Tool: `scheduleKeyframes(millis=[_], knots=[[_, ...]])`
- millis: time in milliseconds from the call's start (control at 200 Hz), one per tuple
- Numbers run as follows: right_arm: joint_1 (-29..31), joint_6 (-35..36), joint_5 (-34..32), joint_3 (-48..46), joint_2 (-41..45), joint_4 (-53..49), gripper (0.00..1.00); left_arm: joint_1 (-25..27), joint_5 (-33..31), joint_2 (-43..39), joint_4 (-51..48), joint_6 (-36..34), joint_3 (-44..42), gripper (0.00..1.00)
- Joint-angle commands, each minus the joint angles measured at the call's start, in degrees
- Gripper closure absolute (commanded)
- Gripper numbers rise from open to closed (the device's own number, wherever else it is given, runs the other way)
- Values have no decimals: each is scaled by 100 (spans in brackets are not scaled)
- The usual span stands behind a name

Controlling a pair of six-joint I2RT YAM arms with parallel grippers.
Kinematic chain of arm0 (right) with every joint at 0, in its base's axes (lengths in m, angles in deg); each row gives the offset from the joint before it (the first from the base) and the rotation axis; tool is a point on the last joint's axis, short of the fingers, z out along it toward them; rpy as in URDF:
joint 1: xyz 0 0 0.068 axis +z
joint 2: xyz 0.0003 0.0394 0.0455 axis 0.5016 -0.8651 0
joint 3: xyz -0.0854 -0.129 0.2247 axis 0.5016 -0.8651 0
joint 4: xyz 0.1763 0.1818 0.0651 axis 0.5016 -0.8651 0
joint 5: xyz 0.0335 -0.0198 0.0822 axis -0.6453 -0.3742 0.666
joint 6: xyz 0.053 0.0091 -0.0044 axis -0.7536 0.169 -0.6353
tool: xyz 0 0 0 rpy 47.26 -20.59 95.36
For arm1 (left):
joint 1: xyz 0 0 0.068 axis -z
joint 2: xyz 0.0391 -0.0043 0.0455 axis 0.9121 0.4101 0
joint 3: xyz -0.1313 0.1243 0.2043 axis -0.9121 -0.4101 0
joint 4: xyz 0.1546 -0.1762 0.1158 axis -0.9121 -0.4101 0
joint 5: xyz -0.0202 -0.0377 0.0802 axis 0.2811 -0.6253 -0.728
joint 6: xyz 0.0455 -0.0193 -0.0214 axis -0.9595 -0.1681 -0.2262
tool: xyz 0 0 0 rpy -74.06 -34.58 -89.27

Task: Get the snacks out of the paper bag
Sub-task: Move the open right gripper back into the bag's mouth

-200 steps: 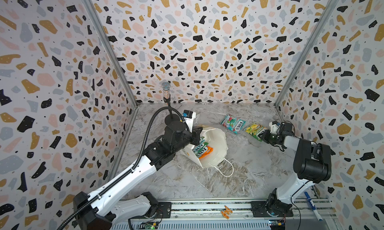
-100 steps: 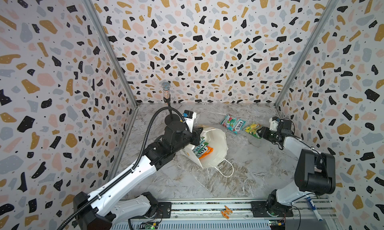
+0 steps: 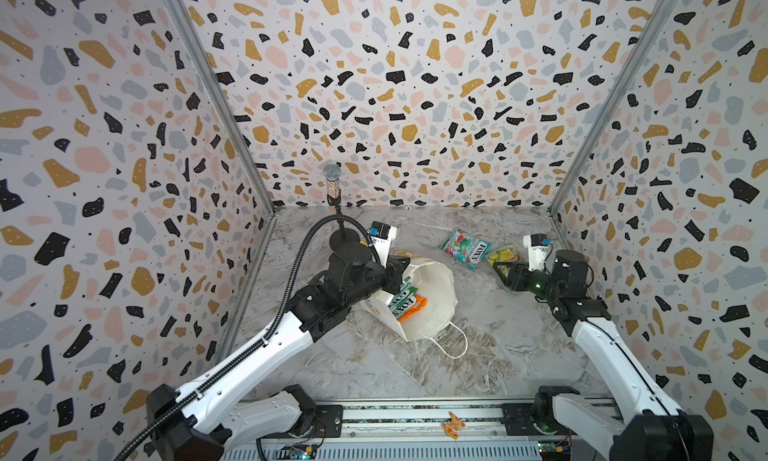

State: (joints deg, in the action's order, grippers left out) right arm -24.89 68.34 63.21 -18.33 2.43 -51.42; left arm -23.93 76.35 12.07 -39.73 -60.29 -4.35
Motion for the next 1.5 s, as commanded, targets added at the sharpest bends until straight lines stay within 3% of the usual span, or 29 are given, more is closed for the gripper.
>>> scheduleKeyframes(millis=[0, 90, 300, 626, 896, 1322, 1492], knots=[[720, -370, 193, -68, 401, -15, 42, 14, 151, -69, 472, 97, -159, 100], [1500, -599, 57, -161, 547, 255, 42, 8, 67, -89, 592, 186, -224, 100], [3226, -833, -1243, -91, 204, 370, 44, 14, 19, -72, 657, 271, -207, 100], [4534, -945, -2026, 101, -753, 652, 48, 14, 6, -14, 618, 359, -106, 100], [4907, -1261, -2373, 213, -1437, 905, 51, 14, -31, -18, 648, 396, -93, 100], [4916, -2699, -2854, 707, -2283, 1816, 59, 23, 169, 8, 667, 402, -153, 100], [4910, -3121, -2756, 857, -2609, 2078, 59, 23, 228, -2, 657, 374, -169, 100]])
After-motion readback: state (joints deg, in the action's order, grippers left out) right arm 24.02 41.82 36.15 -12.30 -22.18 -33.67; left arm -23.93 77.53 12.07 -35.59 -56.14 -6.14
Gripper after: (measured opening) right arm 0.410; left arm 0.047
